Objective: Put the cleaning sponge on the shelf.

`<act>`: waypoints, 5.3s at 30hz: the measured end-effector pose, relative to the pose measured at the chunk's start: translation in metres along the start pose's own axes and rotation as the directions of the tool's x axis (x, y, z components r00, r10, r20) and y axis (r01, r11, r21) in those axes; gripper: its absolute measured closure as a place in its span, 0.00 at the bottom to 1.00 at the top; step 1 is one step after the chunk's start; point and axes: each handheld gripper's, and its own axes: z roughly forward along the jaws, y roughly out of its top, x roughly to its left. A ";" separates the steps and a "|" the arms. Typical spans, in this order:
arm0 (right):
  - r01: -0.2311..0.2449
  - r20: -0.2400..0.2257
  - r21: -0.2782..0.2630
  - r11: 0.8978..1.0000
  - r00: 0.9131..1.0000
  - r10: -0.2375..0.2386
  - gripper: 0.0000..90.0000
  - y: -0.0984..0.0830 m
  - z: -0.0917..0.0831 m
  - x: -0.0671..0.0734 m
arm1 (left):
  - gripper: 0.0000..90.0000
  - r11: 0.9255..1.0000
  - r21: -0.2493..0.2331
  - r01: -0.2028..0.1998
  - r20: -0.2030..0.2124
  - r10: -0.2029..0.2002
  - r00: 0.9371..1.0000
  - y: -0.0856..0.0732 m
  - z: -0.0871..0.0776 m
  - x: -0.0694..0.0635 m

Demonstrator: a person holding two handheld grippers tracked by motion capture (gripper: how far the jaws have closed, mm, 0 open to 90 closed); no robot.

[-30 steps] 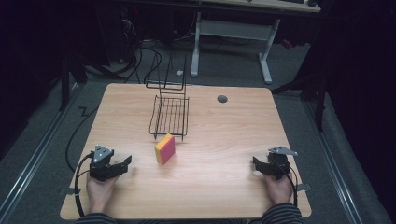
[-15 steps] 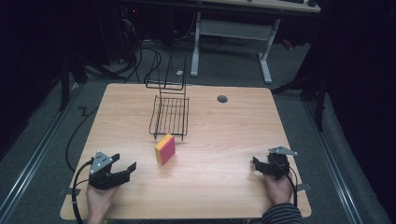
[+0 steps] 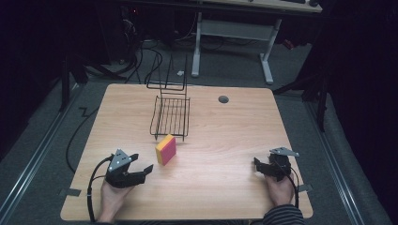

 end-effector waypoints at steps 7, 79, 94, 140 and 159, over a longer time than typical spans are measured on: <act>-0.001 -0.002 0.002 1.000 1.000 0.001 0.27 0.000 0.000 0.000 | 0.29 1.000 0.008 -0.027 0.024 0.026 0.999 0.012 0.016 -0.009; 0.001 -0.005 0.000 1.000 1.000 -0.001 0.27 0.000 0.000 0.001 | 0.69 1.000 -0.025 -0.006 0.043 0.007 0.999 0.026 0.025 -0.006; 0.000 -0.004 0.003 1.000 1.000 0.000 0.27 0.000 0.000 0.001 | 0.69 0.999 -0.046 -0.022 0.038 0.024 0.999 0.051 0.011 0.005; 0.007 -0.007 0.004 1.000 1.000 -0.007 0.27 0.000 0.000 0.001 | 0.70 0.996 -0.066 -0.058 -0.051 0.055 0.997 0.098 0.043 0.031; 0.007 -0.009 0.003 1.000 1.000 -0.007 0.26 0.000 0.000 0.002 | 0.70 0.995 -0.028 -0.096 -0.093 0.093 0.991 0.106 0.080 0.034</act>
